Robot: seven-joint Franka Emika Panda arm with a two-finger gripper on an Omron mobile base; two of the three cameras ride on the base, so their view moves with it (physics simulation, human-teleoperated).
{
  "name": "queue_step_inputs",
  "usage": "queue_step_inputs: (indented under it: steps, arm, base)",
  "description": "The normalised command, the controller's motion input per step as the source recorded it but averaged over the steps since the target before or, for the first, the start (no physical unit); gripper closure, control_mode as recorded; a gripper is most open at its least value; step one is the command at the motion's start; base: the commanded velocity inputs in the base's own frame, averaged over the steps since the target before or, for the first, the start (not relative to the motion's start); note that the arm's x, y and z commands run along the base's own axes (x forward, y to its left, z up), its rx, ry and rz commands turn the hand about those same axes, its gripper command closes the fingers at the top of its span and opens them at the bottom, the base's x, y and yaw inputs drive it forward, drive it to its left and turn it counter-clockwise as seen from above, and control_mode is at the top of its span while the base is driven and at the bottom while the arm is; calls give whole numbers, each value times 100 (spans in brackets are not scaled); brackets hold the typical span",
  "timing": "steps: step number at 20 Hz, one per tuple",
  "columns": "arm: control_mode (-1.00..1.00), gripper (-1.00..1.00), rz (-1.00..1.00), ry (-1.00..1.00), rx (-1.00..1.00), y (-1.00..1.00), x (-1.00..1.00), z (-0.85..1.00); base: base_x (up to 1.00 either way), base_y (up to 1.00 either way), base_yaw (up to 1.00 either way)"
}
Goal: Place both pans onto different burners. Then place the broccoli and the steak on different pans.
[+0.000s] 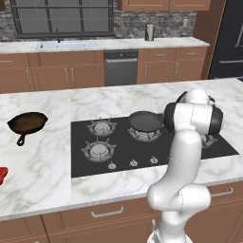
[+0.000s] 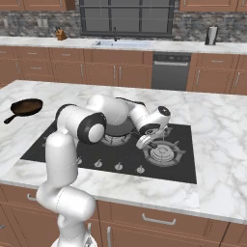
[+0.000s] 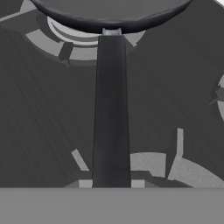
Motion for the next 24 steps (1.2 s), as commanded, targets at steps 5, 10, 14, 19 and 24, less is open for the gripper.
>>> queue_step_inputs:
  steps: [5,10,14,19,24]
  arm:
    - [-100,-100,0,0,0,0,0,0]
    - [-100,-100,0,0,0,0,0,0]
    - [-100,-100,0,0,0,1,0,16]
    - [-100,-100,0,0,0,14,0,39]
    - [-100,-100,-1,0,0,20,-1,51]
  base:
    - [0,0,0]
    - [0,0,0]
    - [0,0,0]
    - [0,0,0]
    - [0,0,0]
